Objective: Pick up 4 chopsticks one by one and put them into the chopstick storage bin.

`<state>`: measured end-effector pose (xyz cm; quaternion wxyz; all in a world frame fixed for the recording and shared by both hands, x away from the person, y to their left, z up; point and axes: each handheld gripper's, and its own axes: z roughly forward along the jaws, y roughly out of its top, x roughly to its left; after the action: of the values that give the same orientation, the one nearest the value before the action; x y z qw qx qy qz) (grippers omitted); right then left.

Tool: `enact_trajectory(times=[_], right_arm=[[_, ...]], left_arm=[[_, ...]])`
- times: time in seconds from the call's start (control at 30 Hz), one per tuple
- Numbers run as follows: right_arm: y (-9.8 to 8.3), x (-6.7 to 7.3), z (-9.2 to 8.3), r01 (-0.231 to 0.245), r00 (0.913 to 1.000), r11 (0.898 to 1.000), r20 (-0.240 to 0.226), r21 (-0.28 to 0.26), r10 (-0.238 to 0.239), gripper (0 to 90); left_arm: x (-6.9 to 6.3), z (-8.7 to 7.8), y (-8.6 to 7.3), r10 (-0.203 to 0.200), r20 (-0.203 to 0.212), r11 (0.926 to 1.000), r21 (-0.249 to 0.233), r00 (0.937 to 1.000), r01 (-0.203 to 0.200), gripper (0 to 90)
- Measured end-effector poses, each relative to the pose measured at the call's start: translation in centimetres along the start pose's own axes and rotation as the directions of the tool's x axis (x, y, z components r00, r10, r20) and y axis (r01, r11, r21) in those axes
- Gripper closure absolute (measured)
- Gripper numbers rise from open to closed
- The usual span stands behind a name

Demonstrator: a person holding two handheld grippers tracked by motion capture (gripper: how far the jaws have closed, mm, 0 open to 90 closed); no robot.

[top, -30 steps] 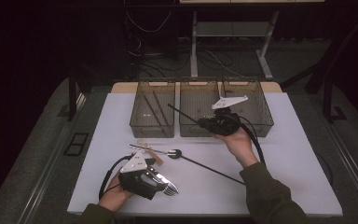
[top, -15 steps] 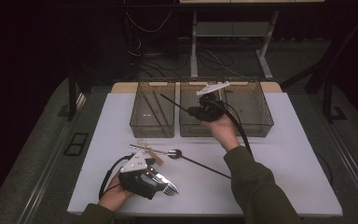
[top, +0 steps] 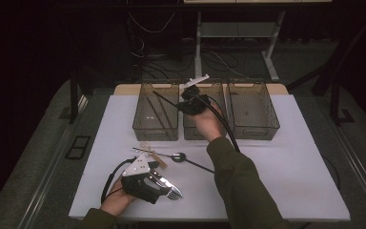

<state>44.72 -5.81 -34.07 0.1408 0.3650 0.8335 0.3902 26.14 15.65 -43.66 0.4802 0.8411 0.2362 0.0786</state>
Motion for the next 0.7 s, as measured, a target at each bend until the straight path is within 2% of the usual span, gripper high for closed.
enact_trajectory(times=[0.1, 0.43, 0.7], right_arm=[[0.5, 0.2, 1.0, 0.004, 0.9999, 1.000, 0.013, 0.015, -0.004, 86.2], [1.6, 0.4, 4.2, -0.036, 0.9990, 0.998, 0.026, 0.041, 0.035, 86.2], [2.5, 1.2, 6.7, -0.054, 0.9976, 0.996, 0.046, 0.071, 0.051, 86.0]], left_arm=[[0.0, 0.0, 0.0, -0.001, 0.003, 0.9999, -0.010, 1.0000, 0.001, 4.1], [0.2, 0.1, 0.1, 0.000, 0.007, 0.9999, -0.011, 1.0000, 0.000, 4.1], [0.1, 0.0, 0.2, -0.007, 0.012, 0.9998, -0.020, 0.9999, 0.007, 4.2]])
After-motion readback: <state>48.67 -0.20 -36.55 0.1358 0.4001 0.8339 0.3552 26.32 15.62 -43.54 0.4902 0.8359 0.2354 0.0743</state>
